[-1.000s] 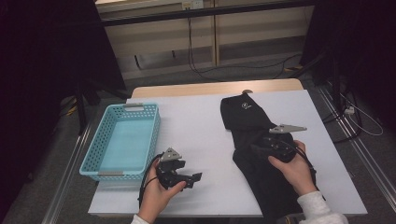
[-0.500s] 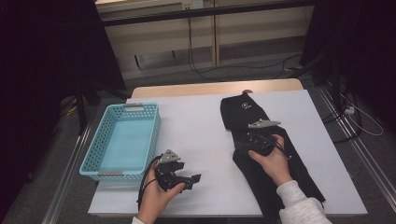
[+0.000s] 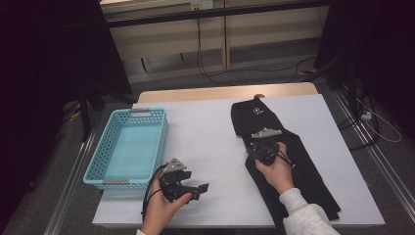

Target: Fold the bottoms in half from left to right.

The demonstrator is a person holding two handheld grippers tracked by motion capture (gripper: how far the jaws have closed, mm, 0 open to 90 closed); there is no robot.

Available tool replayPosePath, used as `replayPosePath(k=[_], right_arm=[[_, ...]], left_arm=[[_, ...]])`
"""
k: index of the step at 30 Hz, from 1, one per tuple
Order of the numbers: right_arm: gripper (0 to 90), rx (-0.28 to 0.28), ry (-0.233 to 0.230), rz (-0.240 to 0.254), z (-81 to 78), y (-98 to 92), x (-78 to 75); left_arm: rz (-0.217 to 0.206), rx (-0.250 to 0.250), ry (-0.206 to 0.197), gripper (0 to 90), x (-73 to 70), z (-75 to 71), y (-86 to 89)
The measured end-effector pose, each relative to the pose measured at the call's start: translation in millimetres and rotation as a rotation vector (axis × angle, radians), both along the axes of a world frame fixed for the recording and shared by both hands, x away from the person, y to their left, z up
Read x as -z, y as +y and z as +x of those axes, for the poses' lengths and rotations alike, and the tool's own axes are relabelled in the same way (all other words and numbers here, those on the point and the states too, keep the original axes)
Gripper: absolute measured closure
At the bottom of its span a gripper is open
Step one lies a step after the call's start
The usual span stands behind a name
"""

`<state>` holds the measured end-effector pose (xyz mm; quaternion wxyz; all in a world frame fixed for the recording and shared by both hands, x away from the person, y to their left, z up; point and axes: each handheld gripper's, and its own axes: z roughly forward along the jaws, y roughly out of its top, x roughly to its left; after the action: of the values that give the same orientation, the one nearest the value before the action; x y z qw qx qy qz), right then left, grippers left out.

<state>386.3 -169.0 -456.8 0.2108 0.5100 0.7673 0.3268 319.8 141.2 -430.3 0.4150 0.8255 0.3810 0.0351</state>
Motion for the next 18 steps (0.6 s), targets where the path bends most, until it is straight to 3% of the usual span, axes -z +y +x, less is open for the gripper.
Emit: replayPosePath(k=[3, 9, 13, 18], right_arm=[[82.9, -0.018, -0.005, -0.014, 0.3, 0.3, -0.4], [84.7, -0.064, 0.010, 0.016, -2.1, 0.8, -2.1], [84.8, -0.151, 0.009, -0.015, -10.7, 14.7, -4.7], [84.5, -0.253, 0.022, 0.022, -24.7, 26.8, -5.3]], left_arm=[[-0.003, -0.002, 0.001, 17.7, 0.3, 0.3, 0.0], [-0.001, -0.004, 0.003, 17.7, 0.5, 1.3, 0.1], [-0.004, -0.009, 0.003, 17.7, -0.1, 1.8, 0.7], [-0.003, -0.011, 0.001, 17.7, -1.0, 3.1, 2.6]])
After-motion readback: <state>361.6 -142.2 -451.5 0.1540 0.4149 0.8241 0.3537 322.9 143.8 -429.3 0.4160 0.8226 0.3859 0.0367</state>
